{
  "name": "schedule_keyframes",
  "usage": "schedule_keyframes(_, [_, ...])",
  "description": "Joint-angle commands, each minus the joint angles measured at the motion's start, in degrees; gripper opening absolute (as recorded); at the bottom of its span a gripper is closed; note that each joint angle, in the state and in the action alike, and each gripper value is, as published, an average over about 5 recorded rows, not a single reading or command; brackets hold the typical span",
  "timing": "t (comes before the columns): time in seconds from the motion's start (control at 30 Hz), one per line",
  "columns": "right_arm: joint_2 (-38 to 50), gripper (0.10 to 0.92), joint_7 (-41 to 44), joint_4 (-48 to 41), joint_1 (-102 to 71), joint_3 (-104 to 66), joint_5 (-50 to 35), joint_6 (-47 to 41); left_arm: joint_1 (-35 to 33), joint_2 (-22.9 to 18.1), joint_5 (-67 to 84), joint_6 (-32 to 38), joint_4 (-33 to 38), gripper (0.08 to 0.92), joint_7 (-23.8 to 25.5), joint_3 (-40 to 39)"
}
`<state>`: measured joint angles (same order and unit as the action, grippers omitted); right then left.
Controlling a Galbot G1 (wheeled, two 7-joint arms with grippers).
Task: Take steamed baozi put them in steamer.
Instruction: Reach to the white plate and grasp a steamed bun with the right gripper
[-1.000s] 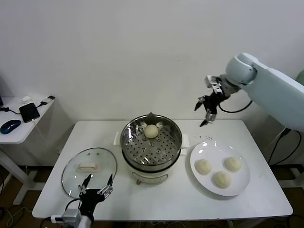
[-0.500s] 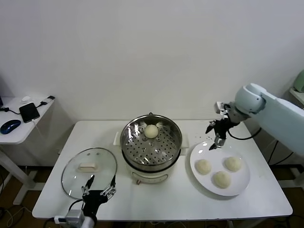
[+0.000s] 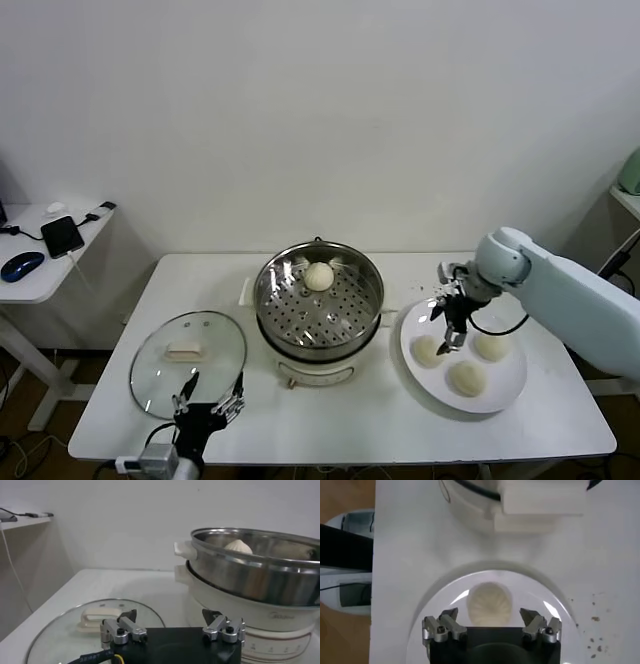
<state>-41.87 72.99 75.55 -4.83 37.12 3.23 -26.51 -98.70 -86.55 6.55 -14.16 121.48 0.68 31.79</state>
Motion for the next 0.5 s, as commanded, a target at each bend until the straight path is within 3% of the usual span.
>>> schedule_keyframes(0.03, [-2.37, 0.823, -1.83, -3.84, -5.21, -2.84, 3.81, 1.63, 0.29, 0.0, -0.01, -0.11, -0.67, 0.823, 0.03, 0.04])
schedule_keyframes(0.5, [-6.95, 0.823, -2.4, -8.69, -5.58, -3.57, 6.23, 4.33, 0.25, -0.25, -0.04, -0.11, -1.21, 0.823, -0.03, 0.39])
